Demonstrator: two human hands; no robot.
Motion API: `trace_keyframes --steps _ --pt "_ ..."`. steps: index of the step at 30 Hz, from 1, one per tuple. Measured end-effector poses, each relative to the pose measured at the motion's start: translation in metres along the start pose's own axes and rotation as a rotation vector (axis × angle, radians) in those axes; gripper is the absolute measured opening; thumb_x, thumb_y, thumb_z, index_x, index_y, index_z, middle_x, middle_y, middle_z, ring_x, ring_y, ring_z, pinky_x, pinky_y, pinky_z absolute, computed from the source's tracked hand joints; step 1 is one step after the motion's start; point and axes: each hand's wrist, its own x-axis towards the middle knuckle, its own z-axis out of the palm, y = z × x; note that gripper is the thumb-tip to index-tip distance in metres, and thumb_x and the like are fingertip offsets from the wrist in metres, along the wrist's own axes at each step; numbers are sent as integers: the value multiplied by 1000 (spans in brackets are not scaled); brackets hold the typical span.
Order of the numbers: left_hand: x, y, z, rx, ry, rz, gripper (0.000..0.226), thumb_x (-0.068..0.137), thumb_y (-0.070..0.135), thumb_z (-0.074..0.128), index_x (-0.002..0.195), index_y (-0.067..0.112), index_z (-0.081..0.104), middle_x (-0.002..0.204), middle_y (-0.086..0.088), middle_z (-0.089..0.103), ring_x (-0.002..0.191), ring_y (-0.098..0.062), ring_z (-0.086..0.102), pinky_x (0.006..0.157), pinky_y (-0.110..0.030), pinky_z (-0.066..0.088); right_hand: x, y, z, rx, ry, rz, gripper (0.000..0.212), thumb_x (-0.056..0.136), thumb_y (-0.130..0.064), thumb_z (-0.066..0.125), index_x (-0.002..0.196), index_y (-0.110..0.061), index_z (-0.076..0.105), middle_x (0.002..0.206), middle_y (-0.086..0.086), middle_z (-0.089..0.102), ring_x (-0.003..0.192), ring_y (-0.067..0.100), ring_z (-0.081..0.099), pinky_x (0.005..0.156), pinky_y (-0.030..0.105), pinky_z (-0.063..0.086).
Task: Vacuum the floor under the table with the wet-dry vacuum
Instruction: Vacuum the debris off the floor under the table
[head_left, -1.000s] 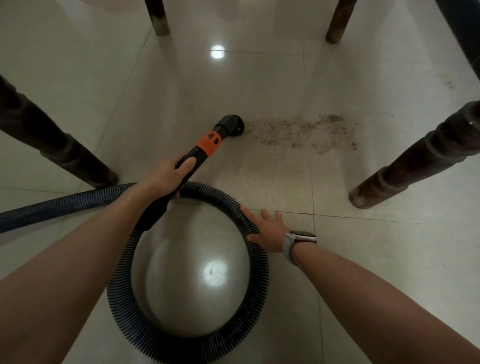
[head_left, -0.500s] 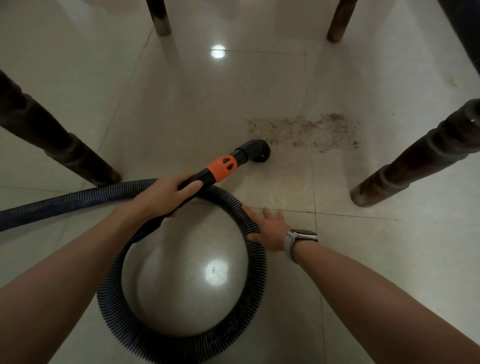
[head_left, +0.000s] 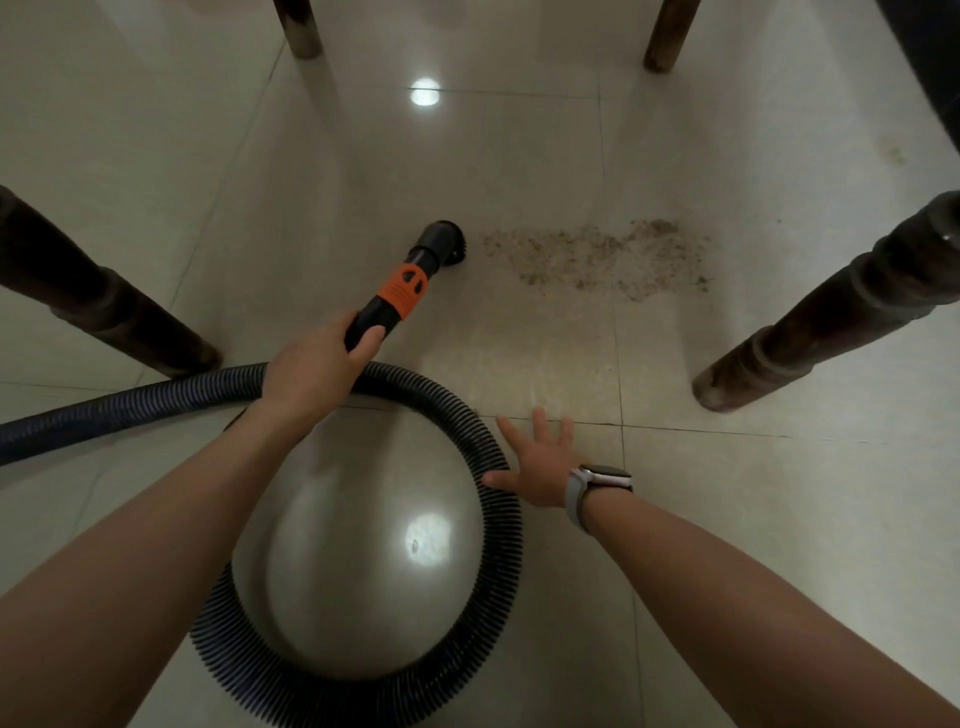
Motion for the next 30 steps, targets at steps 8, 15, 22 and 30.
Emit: trace_keyframes --steps 8,15,22,30 --pt "18 27 5 -167 -113 10 33 97 41 39 113 15 52 73 -2 53 61 -19 53 63 -37 47 9 1 4 -41 -30 -8 85 86 -66 44 150 -35 -2 155 17 -22 138 45 -24 113 62 -1" --pt "15 44 9 -213 -190 58 27 98 37 40 112 17 52 70 1 51 54 -14 50 50 -28 36 -3 0 -2 31 -36 -6 83 88 -61 47 151 -34 1 156 11 -23 137 46 -25 113 63 2" --pt "-16 16 7 -288 -253 28 31 96 40 43 122 26 53 65 -1 56 50 -18 55 50 -29 46 -19 -5 -14 23 -38 -11 78 91 -57 45 152 -25 9 157 14 -18 140 41 -22 113 57 -2" --pt "-40 21 8 -164 -266 116 30 93 43 48 114 23 54 66 3 57 50 -13 54 50 -26 42 -23 -42 -59 961 363 -39 44 99 -37 41 90 0 62 84 14 60 79 25 57 70 30 38"
